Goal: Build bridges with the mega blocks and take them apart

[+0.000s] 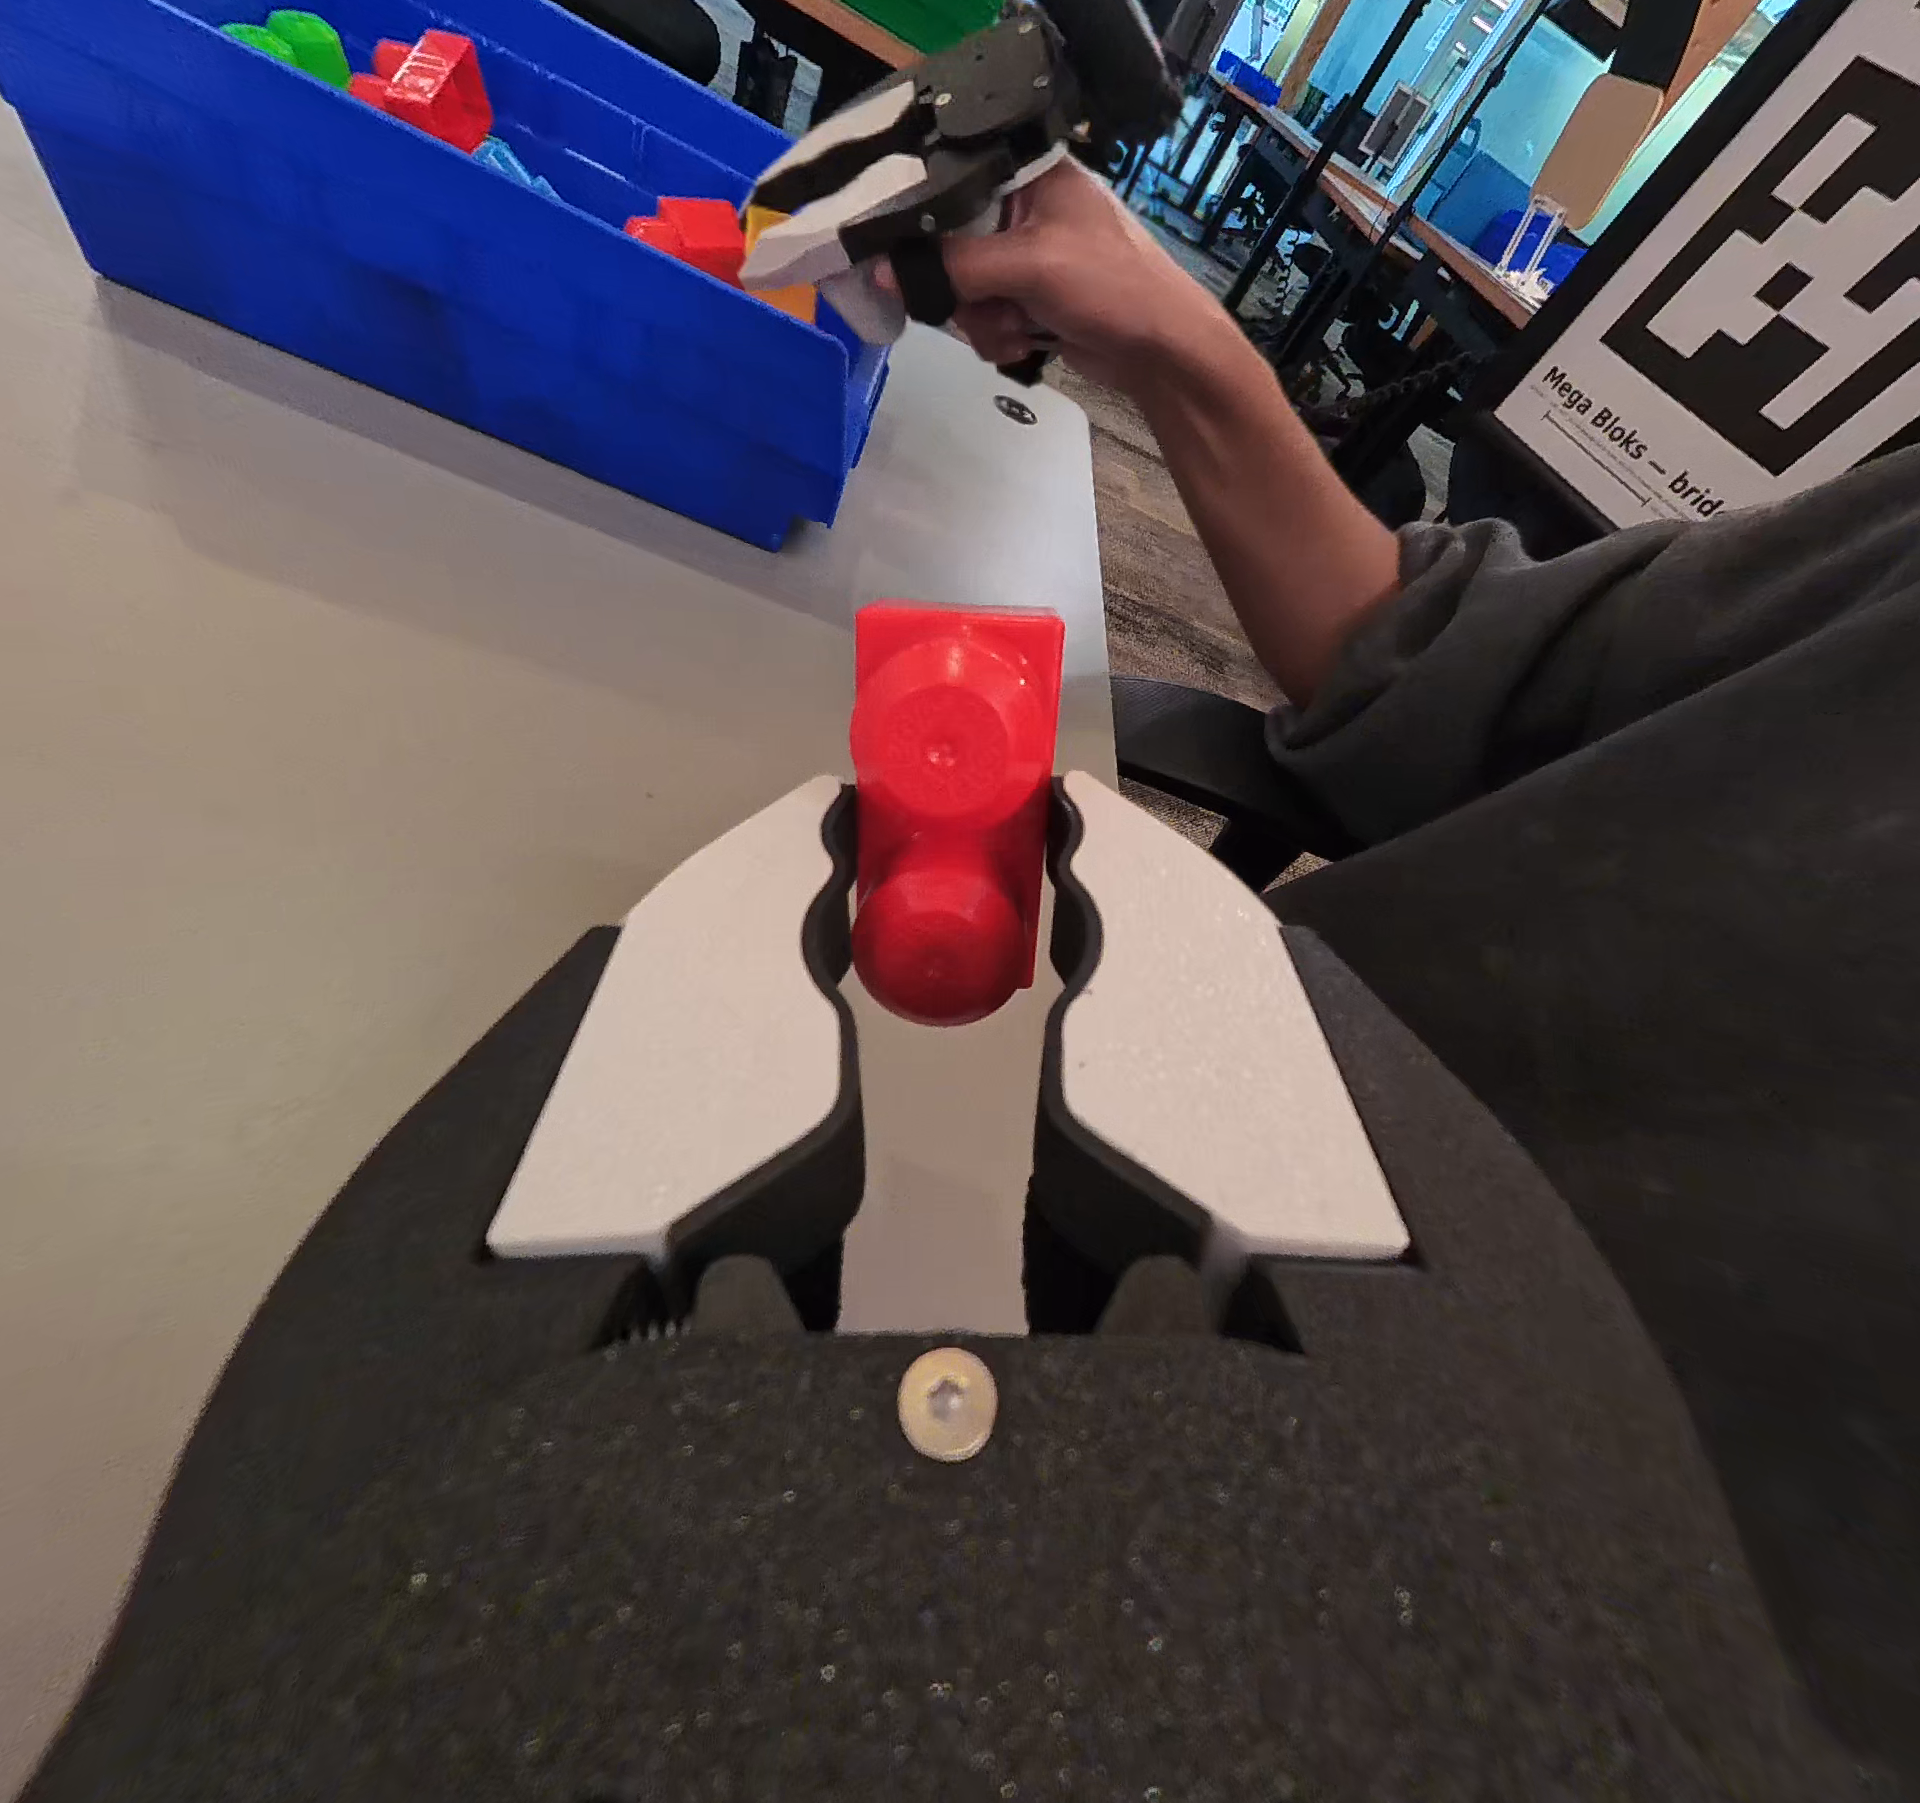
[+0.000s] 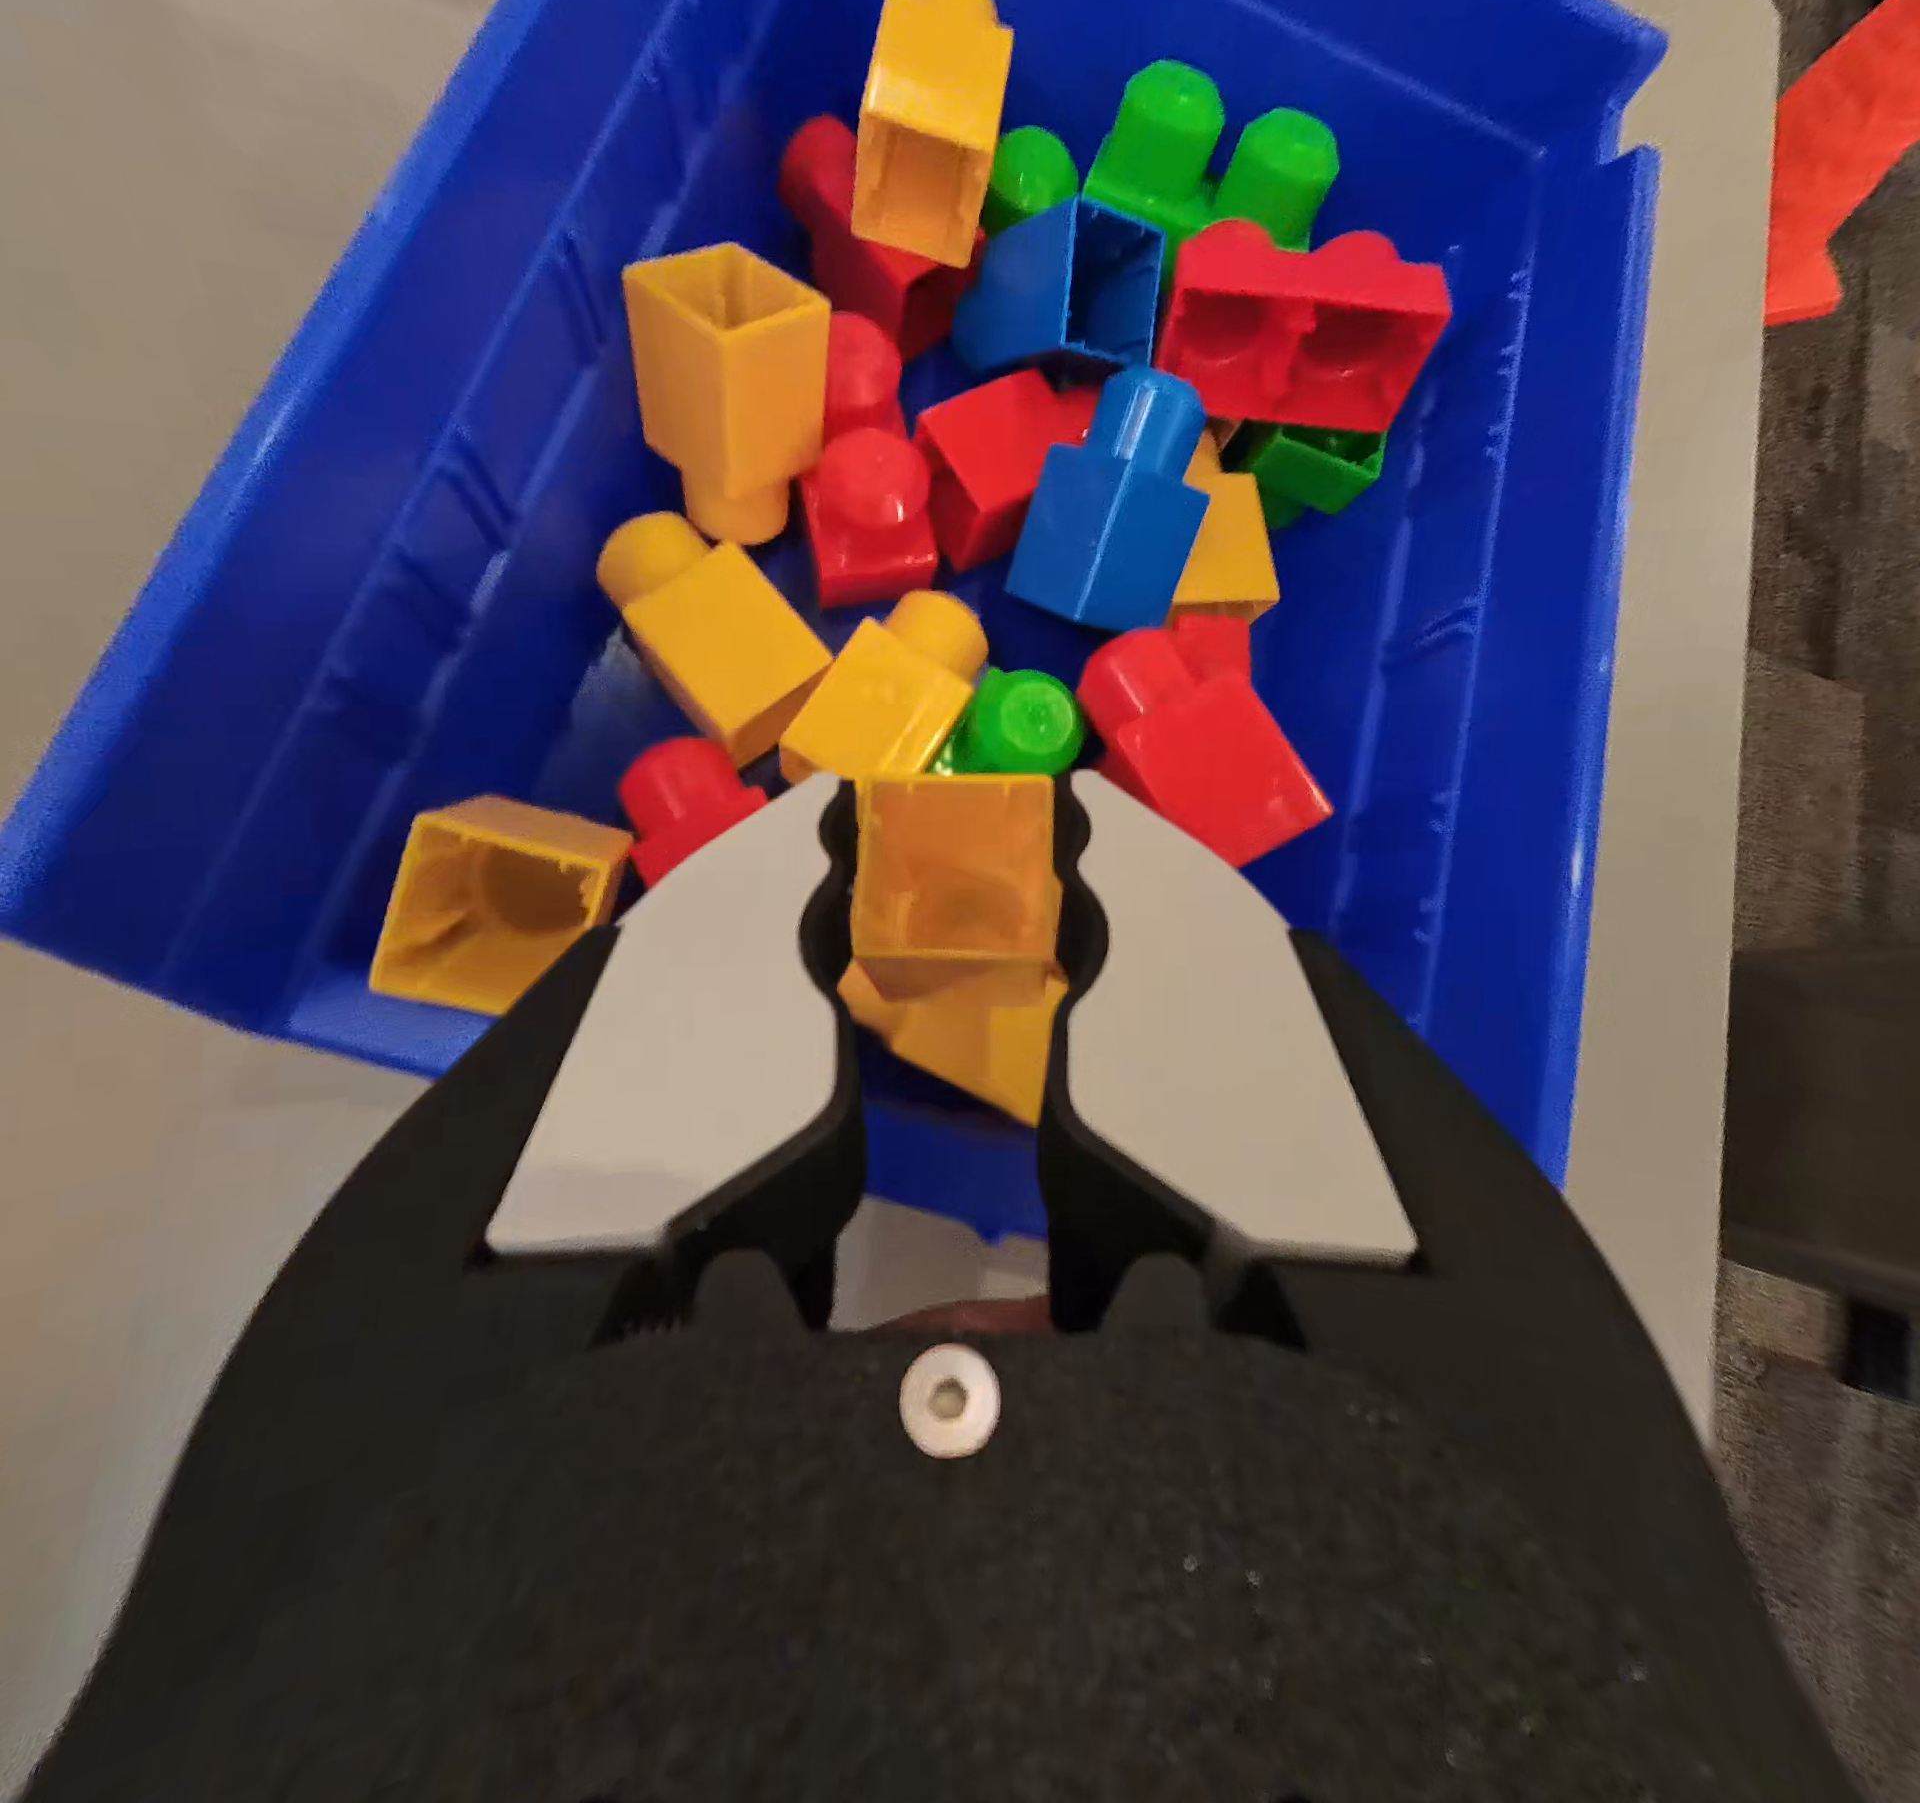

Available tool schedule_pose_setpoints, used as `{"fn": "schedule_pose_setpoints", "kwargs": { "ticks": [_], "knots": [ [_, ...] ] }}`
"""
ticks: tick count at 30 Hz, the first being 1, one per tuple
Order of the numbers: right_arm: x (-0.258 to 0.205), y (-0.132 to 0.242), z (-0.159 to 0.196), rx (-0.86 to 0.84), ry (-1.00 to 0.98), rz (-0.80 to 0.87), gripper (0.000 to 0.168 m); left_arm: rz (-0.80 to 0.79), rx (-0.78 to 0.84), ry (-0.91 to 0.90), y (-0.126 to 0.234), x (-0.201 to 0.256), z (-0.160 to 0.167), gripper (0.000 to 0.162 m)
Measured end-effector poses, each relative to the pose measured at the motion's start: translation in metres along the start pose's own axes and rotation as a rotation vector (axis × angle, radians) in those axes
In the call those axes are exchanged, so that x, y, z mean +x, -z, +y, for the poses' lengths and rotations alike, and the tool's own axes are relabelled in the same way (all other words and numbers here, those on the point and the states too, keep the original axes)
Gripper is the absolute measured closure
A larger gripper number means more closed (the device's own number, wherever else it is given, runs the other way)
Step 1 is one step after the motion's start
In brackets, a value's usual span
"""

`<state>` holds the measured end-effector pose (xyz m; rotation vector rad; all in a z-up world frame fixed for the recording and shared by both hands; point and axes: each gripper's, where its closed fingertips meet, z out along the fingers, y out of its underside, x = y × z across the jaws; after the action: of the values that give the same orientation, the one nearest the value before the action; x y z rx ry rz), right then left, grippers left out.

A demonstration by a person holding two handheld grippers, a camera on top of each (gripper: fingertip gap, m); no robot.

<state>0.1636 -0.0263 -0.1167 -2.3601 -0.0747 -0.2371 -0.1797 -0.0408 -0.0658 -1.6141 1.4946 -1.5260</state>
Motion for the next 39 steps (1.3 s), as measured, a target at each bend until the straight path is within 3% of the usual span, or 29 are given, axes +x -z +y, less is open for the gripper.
{"fn": "schedule_pose_setpoints", "kwargs": {
  "ticks": [2,7,12,14,18,21,26,29,31,35,39],
  "knots": [
    [0.003,-0.005,-0.004,0.018,-0.045,-0.006,0.132,-0.001,0.000,0.002,0.000,0.001,0.000,0.128],
    [0.018,-0.008,-0.020,0.105,-0.081,0.018,0.093,-0.005,-0.007,0.007,0.000,0.001,0.006,0.128],
    [-0.003,0.041,-0.050,0.321,-0.150,-0.105,0.100,-0.025,-0.011,0.005,-0.001,-0.001,0.007,0.128],
    [-0.043,0.064,-0.060,0.427,-0.187,-0.252,0.105,-0.042,-0.003,0.002,-0.001,-0.004,0.004,0.128],
    [-0.169,0.097,-0.064,0.617,-0.184,-0.675,0.111,-0.063,-0.002,0.007,-0.002,-0.009,0.005,0.128],
    [-0.239,0.100,-0.051,0.630,-0.151,-0.851,0.113,-0.099,-0.017,-0.006,-0.001,-0.017,0.008,0.128],
    [-0.261,0.074,-0.034,0.534,-0.001,-0.734,0.113,-0.274,-0.107,0.009,0.001,-0.041,0.017,0.128],
    [-0.258,0.069,-0.032,0.526,0.046,-0.663,0.115,-0.595,-0.401,-0.007,0.012,-0.086,0.044,0.128],
    [-0.258,0.068,-0.032,0.536,0.086,-0.626,0.117,-0.766,-0.550,-0.095,0.015,-0.114,0.042,0.128],
    [-0.259,0.068,-0.029,0.532,0.162,-0.580,0.118,-0.655,-0.664,-0.027,-0.017,-0.118,0.033,0.128],
    [-0.236,0.055,-0.022,0.544,0.338,-0.345,0.125,-0.667,-0.727,0.009,-0.029,-0.138,0.033,0.128]
  ]
}}
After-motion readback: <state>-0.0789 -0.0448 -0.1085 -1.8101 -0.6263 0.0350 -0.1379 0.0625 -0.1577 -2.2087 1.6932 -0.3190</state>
